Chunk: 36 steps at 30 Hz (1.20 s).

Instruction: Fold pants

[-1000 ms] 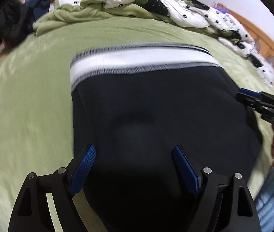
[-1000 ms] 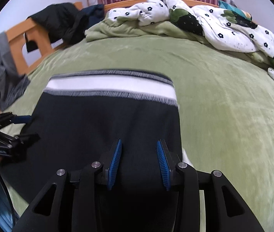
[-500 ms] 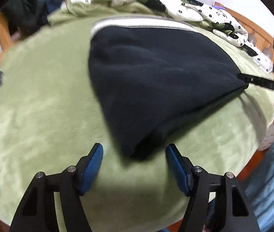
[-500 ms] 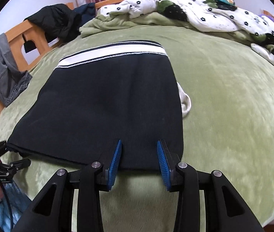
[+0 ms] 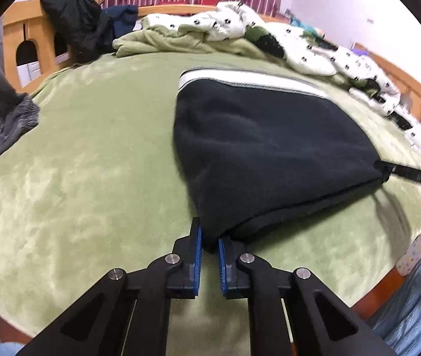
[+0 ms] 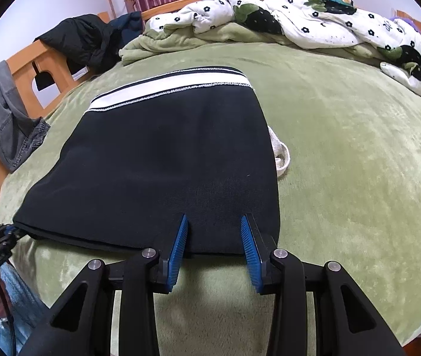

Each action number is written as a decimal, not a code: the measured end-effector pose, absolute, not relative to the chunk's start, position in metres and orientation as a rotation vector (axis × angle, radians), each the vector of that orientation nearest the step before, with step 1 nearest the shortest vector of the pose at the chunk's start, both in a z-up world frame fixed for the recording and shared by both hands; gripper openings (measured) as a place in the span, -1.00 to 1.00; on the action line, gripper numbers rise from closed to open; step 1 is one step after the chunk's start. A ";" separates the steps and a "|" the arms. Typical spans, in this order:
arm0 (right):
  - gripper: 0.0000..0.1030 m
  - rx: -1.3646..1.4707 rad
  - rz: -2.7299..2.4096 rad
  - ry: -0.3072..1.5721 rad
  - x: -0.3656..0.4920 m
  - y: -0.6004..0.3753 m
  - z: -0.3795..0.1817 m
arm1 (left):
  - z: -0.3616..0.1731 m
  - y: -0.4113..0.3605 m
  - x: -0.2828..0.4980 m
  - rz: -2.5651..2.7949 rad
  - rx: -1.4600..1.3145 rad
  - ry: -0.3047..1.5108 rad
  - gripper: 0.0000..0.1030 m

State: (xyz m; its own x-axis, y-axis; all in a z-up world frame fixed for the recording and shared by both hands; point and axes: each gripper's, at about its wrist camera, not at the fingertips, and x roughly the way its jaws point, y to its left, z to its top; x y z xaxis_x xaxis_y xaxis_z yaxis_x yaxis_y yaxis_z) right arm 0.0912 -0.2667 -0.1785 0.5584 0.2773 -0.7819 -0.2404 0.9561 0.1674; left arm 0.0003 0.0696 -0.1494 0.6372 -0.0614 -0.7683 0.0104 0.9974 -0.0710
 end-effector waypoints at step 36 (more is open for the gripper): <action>-0.23 0.042 0.326 0.845 0.115 -0.249 -0.168 | -0.115 0.054 0.053 -0.173 -0.123 0.838 -0.02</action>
